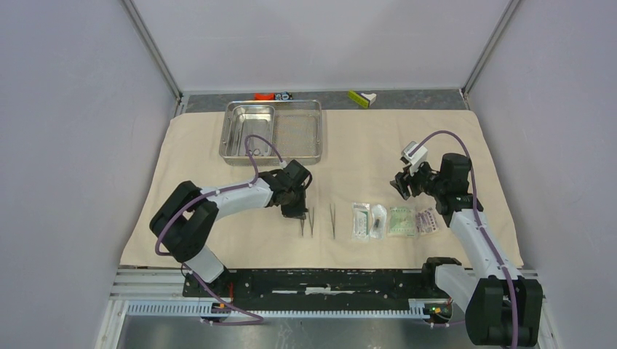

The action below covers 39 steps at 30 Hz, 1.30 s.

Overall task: Open and lay out the surgical kit
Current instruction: Place the medical item in the surgical kit.

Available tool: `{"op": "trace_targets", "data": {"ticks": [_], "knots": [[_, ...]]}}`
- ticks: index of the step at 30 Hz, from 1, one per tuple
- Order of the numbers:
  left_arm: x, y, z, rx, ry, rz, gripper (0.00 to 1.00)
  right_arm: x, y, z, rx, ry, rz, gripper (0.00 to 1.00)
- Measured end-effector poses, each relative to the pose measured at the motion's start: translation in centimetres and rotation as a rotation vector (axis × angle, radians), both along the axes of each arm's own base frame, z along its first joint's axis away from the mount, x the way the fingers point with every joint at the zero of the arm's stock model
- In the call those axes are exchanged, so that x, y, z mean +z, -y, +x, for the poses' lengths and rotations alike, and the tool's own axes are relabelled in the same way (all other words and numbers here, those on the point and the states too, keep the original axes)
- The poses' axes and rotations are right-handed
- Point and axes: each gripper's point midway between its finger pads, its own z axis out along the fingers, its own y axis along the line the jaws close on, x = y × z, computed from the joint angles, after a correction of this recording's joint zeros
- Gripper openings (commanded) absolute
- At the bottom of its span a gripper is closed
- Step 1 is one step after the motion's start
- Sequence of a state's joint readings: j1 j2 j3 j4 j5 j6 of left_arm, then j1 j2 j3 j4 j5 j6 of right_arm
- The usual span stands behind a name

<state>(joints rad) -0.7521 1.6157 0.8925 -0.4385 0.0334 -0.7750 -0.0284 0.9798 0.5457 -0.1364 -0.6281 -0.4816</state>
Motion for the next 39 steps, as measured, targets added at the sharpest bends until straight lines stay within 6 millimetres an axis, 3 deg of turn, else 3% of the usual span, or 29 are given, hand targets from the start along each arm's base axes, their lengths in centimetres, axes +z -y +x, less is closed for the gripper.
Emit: {"op": "trace_targets", "data": {"ticks": [22, 39], "knots": [[-0.24, 0.31, -0.33, 0.003, -0.014, -0.023, 0.05, -0.03, 0.00, 0.00, 0.009, 0.006, -0.007, 0.66], [-0.18, 0.45, -0.33, 0.001, -0.015, -0.030, 0.17, 0.02, -0.06, -0.05, 0.015, 0.006, -0.001, 0.66]]}}
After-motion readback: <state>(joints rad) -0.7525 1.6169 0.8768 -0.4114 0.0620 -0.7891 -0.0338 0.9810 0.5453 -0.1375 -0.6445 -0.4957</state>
